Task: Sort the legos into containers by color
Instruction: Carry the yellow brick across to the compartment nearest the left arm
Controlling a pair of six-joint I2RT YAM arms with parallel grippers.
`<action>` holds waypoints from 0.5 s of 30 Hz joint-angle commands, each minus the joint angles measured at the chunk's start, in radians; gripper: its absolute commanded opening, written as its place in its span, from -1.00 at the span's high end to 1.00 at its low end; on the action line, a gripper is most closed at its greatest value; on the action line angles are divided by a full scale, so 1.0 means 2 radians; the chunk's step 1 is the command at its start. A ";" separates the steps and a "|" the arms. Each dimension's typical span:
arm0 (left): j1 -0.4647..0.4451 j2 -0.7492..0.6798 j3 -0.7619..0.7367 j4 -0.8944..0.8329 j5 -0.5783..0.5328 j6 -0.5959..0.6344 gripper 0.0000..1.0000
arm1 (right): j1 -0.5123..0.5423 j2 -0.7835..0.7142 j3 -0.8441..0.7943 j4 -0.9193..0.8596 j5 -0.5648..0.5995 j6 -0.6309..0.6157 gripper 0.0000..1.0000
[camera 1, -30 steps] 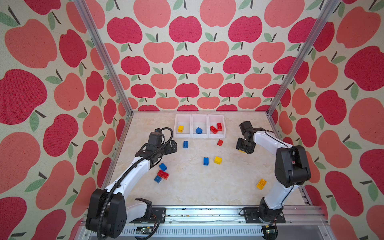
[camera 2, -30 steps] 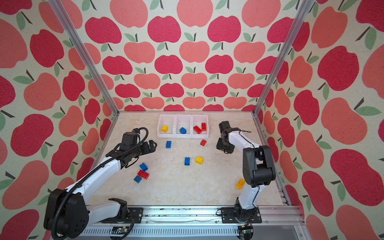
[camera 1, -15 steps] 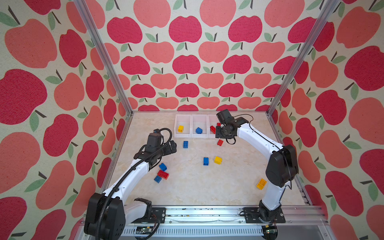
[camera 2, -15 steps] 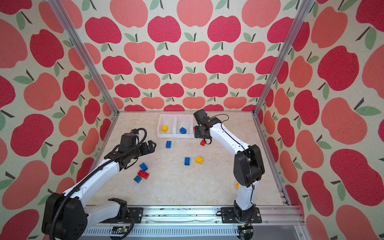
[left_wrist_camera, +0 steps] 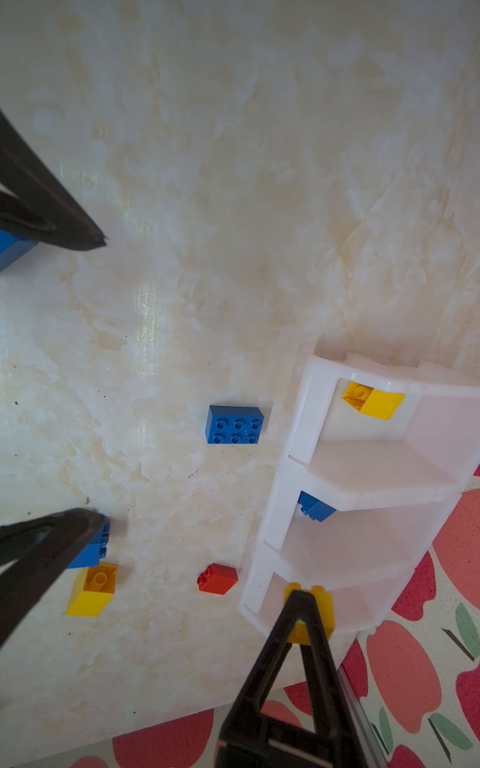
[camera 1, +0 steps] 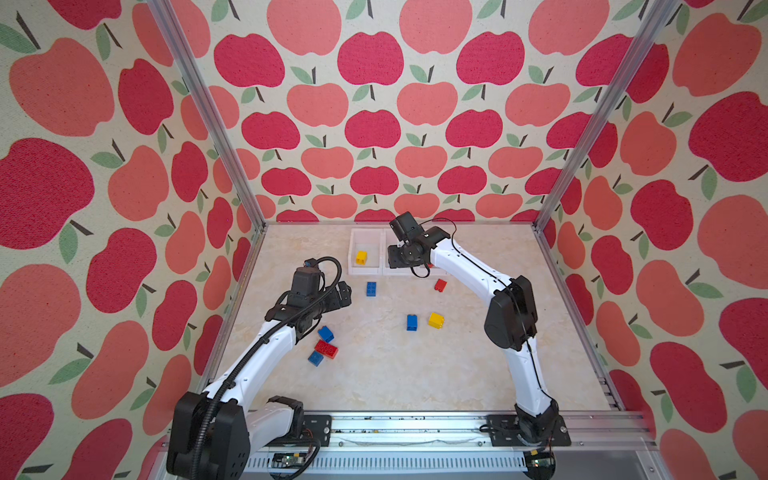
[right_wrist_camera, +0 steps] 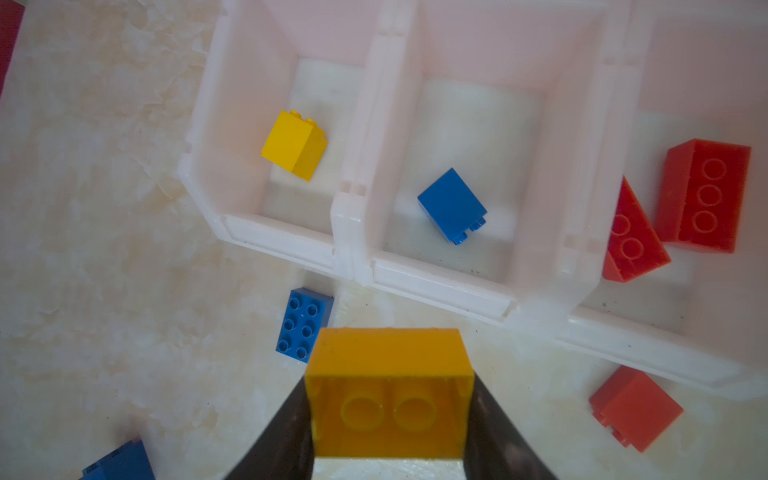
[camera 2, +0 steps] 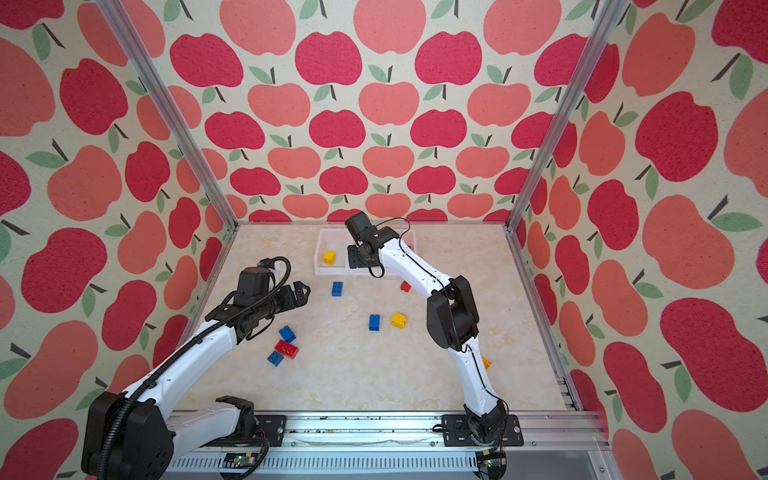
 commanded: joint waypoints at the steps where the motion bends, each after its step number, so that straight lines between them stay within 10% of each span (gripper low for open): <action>1: 0.005 -0.012 -0.009 -0.013 0.000 -0.002 -0.98 | 0.009 0.028 0.046 0.008 -0.026 -0.020 0.09; 15: 0.012 -0.010 -0.010 -0.017 0.005 0.001 -0.98 | 0.015 0.135 0.165 0.061 -0.067 -0.032 0.08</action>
